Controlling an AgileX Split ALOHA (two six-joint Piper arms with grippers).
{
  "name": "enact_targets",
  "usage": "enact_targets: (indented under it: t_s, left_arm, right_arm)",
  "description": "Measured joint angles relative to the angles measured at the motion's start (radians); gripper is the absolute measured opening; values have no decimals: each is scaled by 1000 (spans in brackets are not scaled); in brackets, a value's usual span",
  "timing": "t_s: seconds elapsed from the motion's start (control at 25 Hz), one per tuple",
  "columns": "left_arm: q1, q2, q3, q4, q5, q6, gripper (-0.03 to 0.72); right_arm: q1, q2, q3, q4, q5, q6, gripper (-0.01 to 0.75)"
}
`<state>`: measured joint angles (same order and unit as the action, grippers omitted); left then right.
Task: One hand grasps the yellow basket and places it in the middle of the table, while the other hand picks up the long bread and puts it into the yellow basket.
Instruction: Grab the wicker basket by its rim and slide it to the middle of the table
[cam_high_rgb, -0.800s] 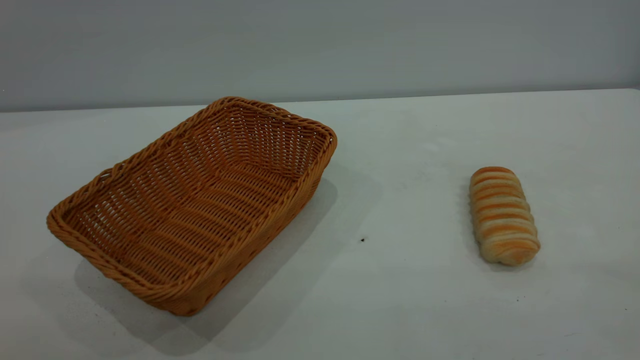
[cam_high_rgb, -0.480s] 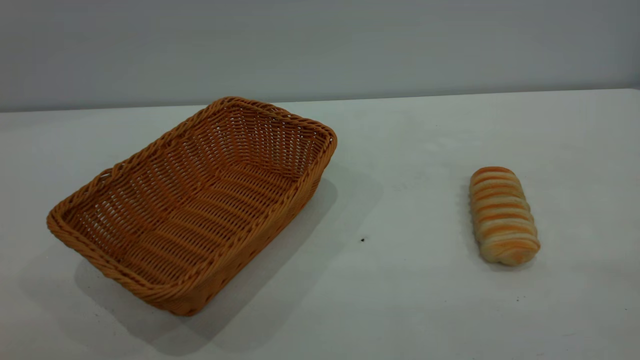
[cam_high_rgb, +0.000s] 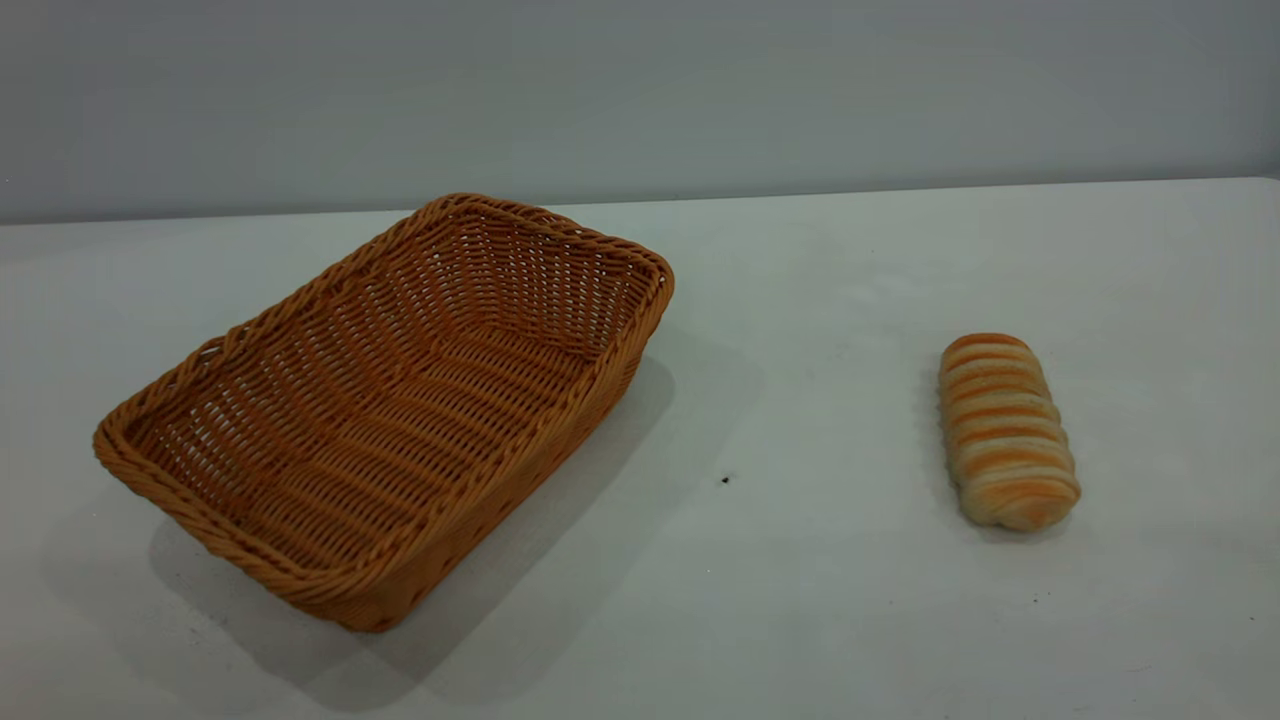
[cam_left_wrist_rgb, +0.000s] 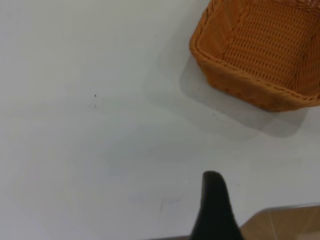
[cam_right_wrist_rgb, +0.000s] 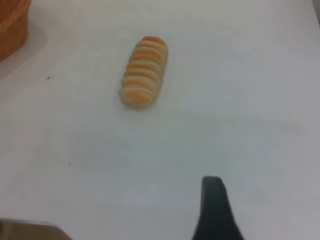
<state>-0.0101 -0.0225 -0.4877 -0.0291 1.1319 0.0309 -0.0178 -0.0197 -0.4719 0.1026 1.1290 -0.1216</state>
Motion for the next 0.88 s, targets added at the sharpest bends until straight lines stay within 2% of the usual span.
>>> enact_targets:
  t_s: [0.64,0.76,0.88]
  left_arm:
    - [0,12,-15,0,0,-21,583]
    - [0,103,-66,0,-4,-84,583]
    - [0,267,-114,0,-26,-115,583]
  right_arm:
    - [0,0,-11,18,-10,8,558]
    - [0,43,-50,59,-27,14,558]
    - [0,208,-84,94,-83,-3,558]
